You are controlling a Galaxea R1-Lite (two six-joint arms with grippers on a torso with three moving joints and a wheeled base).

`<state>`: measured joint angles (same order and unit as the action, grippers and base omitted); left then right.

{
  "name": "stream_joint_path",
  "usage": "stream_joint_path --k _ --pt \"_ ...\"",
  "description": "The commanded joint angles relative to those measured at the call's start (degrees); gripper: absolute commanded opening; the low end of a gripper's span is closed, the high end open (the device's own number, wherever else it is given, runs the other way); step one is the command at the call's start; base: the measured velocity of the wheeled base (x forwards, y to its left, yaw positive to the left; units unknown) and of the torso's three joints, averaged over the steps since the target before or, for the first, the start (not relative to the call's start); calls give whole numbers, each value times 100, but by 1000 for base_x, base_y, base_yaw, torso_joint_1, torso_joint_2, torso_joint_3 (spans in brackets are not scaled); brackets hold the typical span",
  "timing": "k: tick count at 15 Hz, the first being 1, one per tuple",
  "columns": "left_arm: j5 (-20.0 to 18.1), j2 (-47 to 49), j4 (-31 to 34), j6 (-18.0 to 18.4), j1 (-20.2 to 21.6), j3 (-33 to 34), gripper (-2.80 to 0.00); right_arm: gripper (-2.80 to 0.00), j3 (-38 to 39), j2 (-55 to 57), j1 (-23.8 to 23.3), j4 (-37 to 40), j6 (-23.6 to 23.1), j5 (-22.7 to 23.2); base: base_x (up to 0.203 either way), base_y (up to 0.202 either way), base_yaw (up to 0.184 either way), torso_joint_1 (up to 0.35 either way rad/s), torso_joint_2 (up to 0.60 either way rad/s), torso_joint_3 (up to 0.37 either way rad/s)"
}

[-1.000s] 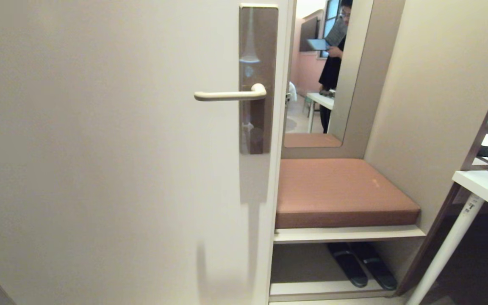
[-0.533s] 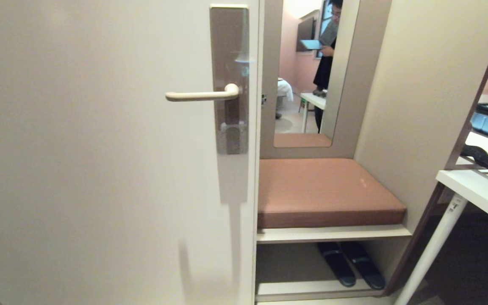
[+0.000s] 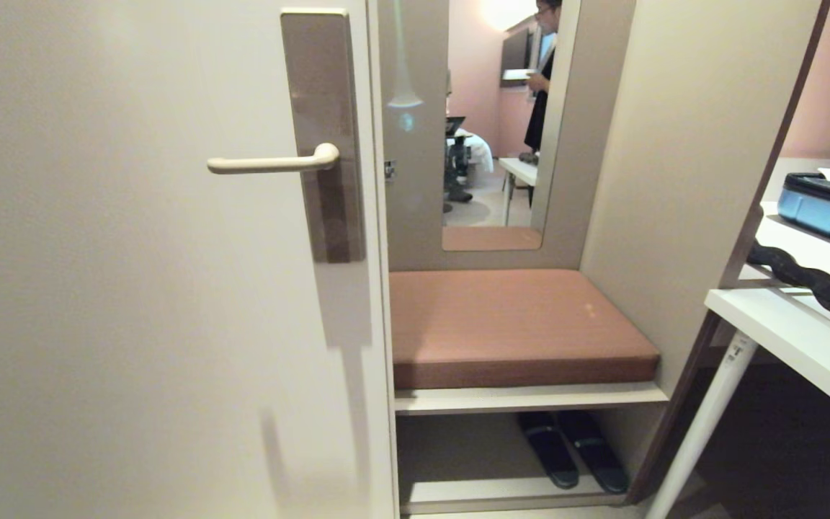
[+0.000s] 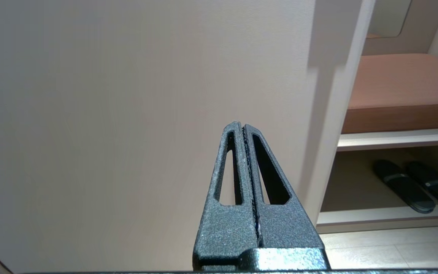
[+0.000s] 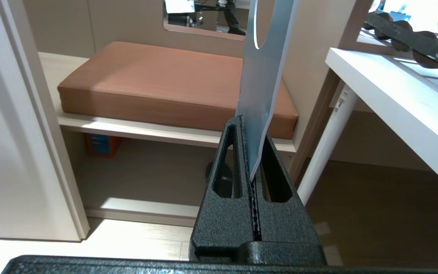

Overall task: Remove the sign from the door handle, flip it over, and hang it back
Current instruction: Hand it to the other hand

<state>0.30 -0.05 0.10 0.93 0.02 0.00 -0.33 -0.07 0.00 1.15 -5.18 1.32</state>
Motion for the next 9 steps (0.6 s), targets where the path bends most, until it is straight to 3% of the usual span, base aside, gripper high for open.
stream_joint_path --k 1,9 --pt "10 5 -15 4 4 0 -280 -280 -2 7 0 0 -9 0 0 0 0 0 0 0" --pt "-13 5 -19 13 -2 0 -280 -280 -2 7 0 2 -2 0 0 0 0 0 0 0"
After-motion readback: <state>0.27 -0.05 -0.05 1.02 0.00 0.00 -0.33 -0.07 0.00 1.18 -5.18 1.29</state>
